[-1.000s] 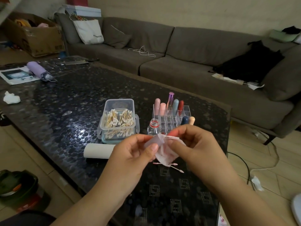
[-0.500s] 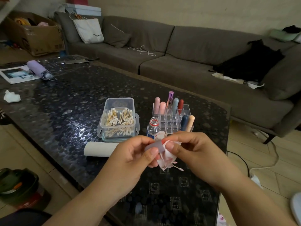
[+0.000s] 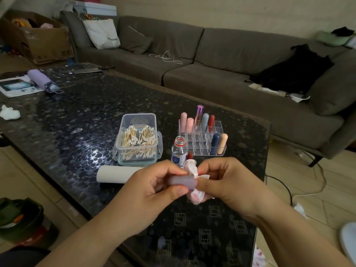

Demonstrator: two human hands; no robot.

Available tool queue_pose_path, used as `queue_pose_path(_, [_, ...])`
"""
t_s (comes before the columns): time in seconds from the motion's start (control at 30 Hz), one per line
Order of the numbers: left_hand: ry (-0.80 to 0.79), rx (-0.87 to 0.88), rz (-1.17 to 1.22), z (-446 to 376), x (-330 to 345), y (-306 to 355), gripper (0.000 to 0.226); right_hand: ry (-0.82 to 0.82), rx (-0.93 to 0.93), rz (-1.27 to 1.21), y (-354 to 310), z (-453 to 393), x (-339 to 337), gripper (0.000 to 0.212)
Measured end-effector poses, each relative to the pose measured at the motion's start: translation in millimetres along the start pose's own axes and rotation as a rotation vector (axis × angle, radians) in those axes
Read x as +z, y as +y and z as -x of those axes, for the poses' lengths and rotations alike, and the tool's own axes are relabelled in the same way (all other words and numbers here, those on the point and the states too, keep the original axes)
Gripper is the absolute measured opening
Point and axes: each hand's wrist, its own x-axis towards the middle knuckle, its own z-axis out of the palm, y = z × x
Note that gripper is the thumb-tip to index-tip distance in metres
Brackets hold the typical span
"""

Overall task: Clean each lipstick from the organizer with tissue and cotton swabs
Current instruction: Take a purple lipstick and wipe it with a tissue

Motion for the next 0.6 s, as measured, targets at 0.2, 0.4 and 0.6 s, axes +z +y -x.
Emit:
queue_pose_path(0.2, [0.061, -0.219, 0.219, -4, 3, -2, 0.046, 0.166, -0.187, 0.343, -5, 2, 2, 0.004])
queue_pose_path(0.4, [0.091, -0.137, 0.136, -8, 5, -5, 0.016, 0.194, -0.206, 0.526, 0, -1, 8, 0.007])
queue_pose_path(0.6, [0.049, -0.086, 0.144, -7, 7, -6, 0.021, 0.151, -0.071, 0.343, 8, -4, 2, 0.009])
